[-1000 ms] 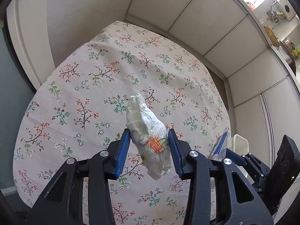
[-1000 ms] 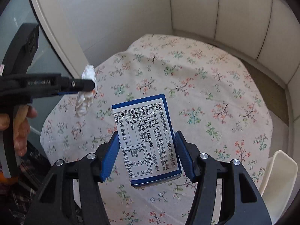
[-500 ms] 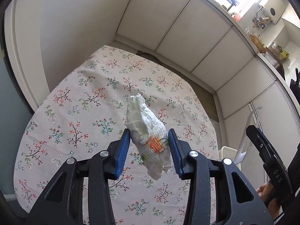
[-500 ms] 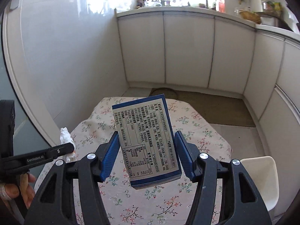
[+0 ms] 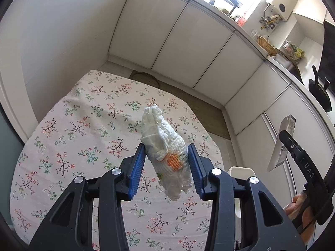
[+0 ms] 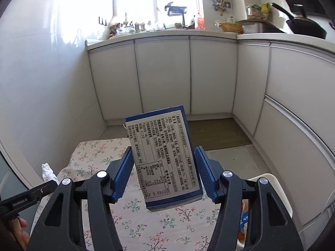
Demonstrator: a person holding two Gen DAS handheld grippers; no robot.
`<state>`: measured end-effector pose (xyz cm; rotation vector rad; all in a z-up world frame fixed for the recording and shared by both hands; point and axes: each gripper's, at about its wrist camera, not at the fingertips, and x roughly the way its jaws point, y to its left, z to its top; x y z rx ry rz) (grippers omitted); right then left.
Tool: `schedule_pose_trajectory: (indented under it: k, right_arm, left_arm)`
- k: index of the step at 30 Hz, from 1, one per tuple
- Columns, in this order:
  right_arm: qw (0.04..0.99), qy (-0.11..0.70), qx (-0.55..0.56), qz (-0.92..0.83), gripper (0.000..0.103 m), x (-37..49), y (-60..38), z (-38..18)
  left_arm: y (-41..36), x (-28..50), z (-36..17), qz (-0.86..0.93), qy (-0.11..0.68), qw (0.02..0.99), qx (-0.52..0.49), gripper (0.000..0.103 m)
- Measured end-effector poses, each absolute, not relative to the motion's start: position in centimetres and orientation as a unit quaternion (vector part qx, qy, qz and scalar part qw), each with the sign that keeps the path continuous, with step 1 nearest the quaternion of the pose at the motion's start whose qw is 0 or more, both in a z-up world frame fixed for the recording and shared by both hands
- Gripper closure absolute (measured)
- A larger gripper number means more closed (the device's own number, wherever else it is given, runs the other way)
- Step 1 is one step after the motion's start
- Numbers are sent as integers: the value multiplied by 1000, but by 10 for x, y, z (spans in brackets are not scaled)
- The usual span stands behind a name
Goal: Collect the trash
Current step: 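Carry the ticket over the bin and open the right tool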
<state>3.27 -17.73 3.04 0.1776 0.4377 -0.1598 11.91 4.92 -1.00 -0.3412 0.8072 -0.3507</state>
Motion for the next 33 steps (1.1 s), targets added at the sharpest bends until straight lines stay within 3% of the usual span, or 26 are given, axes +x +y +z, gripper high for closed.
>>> schedule_pose_trajectory:
  k: [33]
  right_arm:
    - [933, 212, 146, -251, 44, -39, -363, 6]
  left_arm:
    - [-112, 97, -10, -275, 383, 878, -85, 63]
